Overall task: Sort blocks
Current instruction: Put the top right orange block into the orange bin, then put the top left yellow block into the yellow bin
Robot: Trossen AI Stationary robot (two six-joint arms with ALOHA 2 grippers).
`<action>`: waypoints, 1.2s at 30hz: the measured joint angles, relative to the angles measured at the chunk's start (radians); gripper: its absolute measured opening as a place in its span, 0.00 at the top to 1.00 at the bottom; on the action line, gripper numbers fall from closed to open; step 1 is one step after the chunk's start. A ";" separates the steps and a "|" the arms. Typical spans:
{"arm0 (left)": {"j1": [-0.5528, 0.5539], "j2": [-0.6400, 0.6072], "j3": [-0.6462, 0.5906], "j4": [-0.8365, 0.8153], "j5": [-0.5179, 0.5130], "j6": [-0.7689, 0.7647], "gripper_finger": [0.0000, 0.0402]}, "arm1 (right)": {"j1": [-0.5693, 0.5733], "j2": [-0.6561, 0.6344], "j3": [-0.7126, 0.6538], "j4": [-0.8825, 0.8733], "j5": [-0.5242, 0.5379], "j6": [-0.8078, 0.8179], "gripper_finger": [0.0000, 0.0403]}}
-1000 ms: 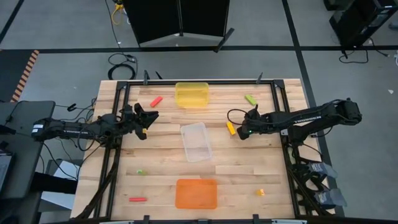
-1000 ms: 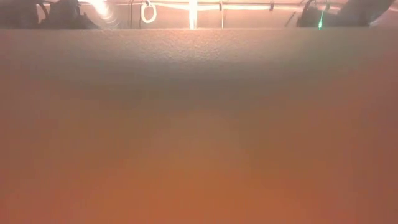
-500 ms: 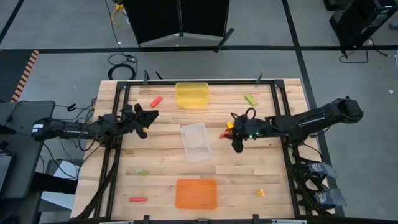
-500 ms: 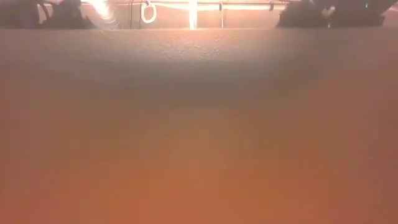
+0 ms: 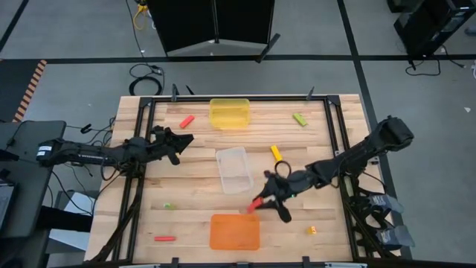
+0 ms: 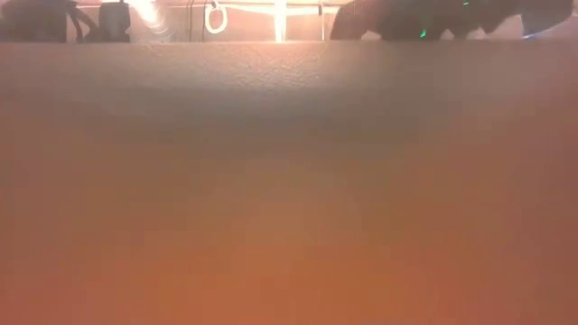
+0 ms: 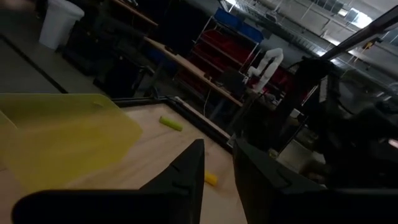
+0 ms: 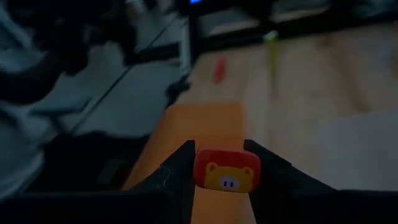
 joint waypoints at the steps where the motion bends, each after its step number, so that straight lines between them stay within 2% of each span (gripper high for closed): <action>1: 0.000 0.000 0.000 0.001 0.000 -0.002 0.77 | 0.007 0.024 0.019 -0.011 -0.029 0.007 0.70; 7: 0.000 0.000 0.000 0.024 0.000 -0.004 0.77 | 0.022 0.182 0.131 -0.027 -0.210 0.069 0.70; 10: 0.000 0.000 0.000 0.025 0.000 -0.012 0.77 | 0.022 0.242 0.182 -0.027 -0.266 0.086 0.69; 13: 0.000 0.000 0.000 0.026 0.000 -0.026 0.77 | 0.020 0.269 0.217 -0.026 -0.279 0.091 0.60; 20: 0.000 0.000 0.000 0.027 0.004 -0.030 0.77 | 0.018 0.242 0.225 -0.067 -0.279 0.058 0.34; 23: 0.000 0.000 0.000 0.025 0.009 -0.025 0.77 | 0.011 0.222 0.225 -0.073 -0.252 0.011 0.30; 27: 0.000 0.000 0.008 -0.018 0.004 -0.022 0.77 | -0.015 0.169 0.211 -0.083 -0.185 -0.064 0.32; 31: 0.000 0.002 0.094 -0.233 -0.036 -0.016 0.77 | -0.061 0.064 0.137 -0.085 -0.115 -0.101 0.35; 36: -0.001 0.035 0.293 -0.565 -0.052 0.056 0.74 | -0.120 -0.134 -0.028 -0.081 -0.002 -0.115 0.37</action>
